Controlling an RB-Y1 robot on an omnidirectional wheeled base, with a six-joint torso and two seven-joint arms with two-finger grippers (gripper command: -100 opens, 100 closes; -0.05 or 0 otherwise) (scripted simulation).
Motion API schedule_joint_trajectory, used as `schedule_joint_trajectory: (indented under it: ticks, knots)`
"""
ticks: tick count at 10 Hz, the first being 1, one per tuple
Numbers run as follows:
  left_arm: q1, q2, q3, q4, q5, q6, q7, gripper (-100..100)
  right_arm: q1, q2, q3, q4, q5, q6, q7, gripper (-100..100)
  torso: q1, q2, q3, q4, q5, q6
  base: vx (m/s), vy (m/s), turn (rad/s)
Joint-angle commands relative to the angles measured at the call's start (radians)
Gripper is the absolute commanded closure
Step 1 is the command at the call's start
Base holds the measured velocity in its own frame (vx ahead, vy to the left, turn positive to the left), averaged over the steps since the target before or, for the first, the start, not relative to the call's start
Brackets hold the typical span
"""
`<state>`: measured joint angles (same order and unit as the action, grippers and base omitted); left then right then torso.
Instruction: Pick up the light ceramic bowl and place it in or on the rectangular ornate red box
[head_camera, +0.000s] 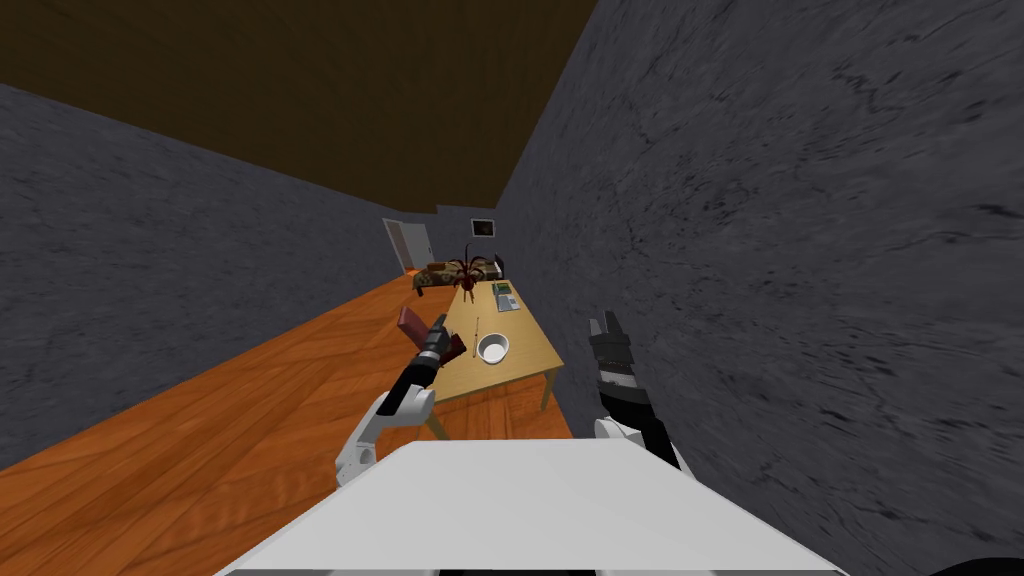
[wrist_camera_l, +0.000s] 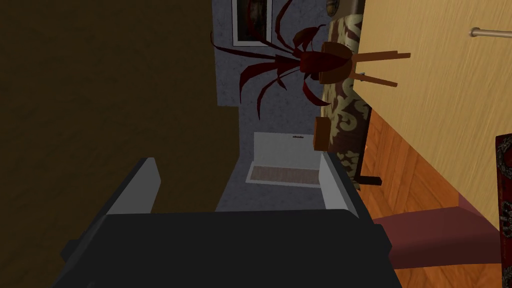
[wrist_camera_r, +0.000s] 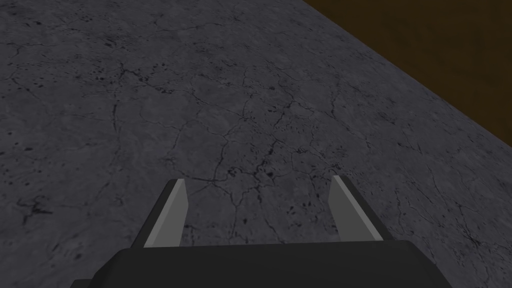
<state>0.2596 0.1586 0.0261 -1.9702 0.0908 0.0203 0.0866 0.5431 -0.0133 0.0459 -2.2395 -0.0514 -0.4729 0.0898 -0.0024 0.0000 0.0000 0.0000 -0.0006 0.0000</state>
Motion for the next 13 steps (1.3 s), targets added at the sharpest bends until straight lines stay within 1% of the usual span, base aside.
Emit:
schedule_joint_trajectory:
  ticks: [1, 2, 3, 4, 5, 6, 7, 8, 9, 10, 11, 12, 13]
  knots:
    - [-0.014, 0.002, 0.003, 0.011, 0.0, 0.048, -0.004, -100, 0.0, 0.0, 0.0, 0.0, 0.0, 0.0, 0.0, 0, 0.0, 0.0, 0.0, 0.0, 0.0, 0.0, -0.002, -0.032, -0.012]
    - [-0.042, 0.007, 0.008, 0.041, 0.001, 0.076, -0.011, -100, 0.0, 0.0, 0.0, 0.0, 0.0, 0.0, 0.0, 0, 0.0, 0.0, 0.0, 0.0, 0.0, 0.0, -0.002, -0.037, -0.031]
    - [-0.042, 0.007, 0.008, 0.041, 0.001, 0.103, -0.011, -100, 0.0, 0.0, 0.0, 0.0, 0.0, 0.0, 0.0, 0, 0.0, 0.0, 0.0, 0.0, 0.0, 0.0, -0.001, -0.035, -0.012]
    - [-0.07, 0.011, 0.013, 0.072, 0.001, 0.131, -0.018, -100, 0.0, 0.0, 0.0, 0.0, 0.0, 0.0, 0.0, 0, 0.0, 0.0, 0.0, 0.0, 0.0, 0.0, 0.003, -0.039, -0.025]
    - [-0.07, 0.011, 0.013, 0.072, 0.001, 0.159, -0.018, -100, 0.0, 0.0, 0.0, 0.0, 0.0, 0.0, 0.0, 0, 0.0, 0.0, 0.0, 0.0, 0.0, 0.0, 0.0, -0.032, -0.016]
    - [-0.099, 0.013, 0.019, 0.104, 0.001, 0.187, -0.025, -100, 0.0, 0.0, 0.0, 0.0, 0.0, 0.0, 0.0, 0, 0.0, 0.0, 0.0, 0.0, 0.0, 0.0, -0.005, -0.036, -0.029]
    - [-0.099, 0.013, 0.019, 0.104, 0.001, 0.217, -0.025, -100, 0.0, 0.0, 0.0, 0.0, 0.0, 0.0, 0.0, 0, 0.0, 0.0, 0.0, 0.0, 0.0, 0.0, -0.004, -0.031, -0.022]
    - [-0.128, 0.014, 0.025, 0.137, 0.001, 0.246, -0.033, -100, 0.0, 0.0, 0.0, 0.0, 0.0, 0.0, 0.0, 0, 0.0, 0.0, 0.0, 0.0, 0.0, 0.0, -0.007, -0.036, -0.029]
    - [-0.128, 0.014, 0.025, 0.137, 0.001, 0.272, -0.033, -100, 0.0, 0.0, 0.0, 0.0, 0.0, 0.0, 0.0, 0, 0.0, 0.0, 0.0, 0.0, 0.0, 0.0, 0.0, -0.029, -0.016]
    - [-0.158, 0.015, 0.03, 0.171, 0.0, 0.303, -0.04, -100, 0.0, 0.0, 0.0, 0.0, 0.0, 0.0, 0.0, 0, 0.001, 0.0, 0.0, 0.0, 0.0, 0.0, 0.008, -0.041, -0.031]
    - [-0.158, 0.015, 0.03, 0.171, 0.0, 0.333, -0.04, -100, 0.0, 0.0, 0.0, 0.0, 0.0, 0.0, 0.0, 0, 0.0, -0.001, 0.0, 0.0, 0.0, 0.0, 0.006, -0.036, -0.018]
    - [-0.187, 0.014, 0.036, 0.205, 0.0, 0.359, -0.047, -100, 0.0, 0.0, 0.0, 0.0, 0.0, 0.0, 0.0, 0, 0.0, -0.001, 0.0, 0.0, 0.0, 0.0, -0.001, -0.038, -0.038]
    - [-0.187, 0.014, 0.036, 0.205, 0.0, 0.39, -0.047, -100, 0.0, 0.0, 0.0, 0.0, 0.0, 0.0, 0.0, 0, 0.0, 0.0, 0.0, 0.0, 0.0, 0.0, 0.001, -0.029, -0.019]
